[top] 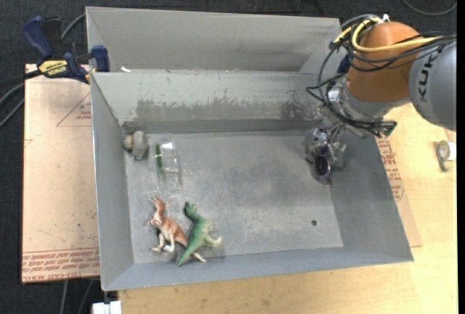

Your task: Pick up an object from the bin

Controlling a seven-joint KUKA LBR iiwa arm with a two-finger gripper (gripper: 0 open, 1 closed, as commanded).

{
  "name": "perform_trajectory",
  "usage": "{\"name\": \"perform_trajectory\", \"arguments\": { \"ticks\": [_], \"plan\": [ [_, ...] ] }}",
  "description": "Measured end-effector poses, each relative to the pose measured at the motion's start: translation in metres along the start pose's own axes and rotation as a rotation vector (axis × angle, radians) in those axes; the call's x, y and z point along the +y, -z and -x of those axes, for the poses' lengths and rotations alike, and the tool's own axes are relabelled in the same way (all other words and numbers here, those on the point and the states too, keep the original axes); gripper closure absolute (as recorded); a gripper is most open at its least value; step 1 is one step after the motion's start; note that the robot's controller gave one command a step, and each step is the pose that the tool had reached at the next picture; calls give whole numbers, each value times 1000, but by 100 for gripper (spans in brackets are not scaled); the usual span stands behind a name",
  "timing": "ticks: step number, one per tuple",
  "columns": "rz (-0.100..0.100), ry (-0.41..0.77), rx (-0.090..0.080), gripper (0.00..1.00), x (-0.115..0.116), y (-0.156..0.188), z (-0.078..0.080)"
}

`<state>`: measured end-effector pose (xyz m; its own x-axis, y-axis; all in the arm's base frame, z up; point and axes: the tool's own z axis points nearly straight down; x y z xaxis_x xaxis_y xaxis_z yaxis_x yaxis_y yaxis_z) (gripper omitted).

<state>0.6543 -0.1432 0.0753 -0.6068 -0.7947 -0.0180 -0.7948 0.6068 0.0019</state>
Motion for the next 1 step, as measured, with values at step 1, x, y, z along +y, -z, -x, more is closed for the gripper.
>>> {"name": "perform_trajectory", "arguments": {
  "ticks": [1],
  "plan": [
    [0, 0, 1, 100, 0, 15, 0]
  ]
}}
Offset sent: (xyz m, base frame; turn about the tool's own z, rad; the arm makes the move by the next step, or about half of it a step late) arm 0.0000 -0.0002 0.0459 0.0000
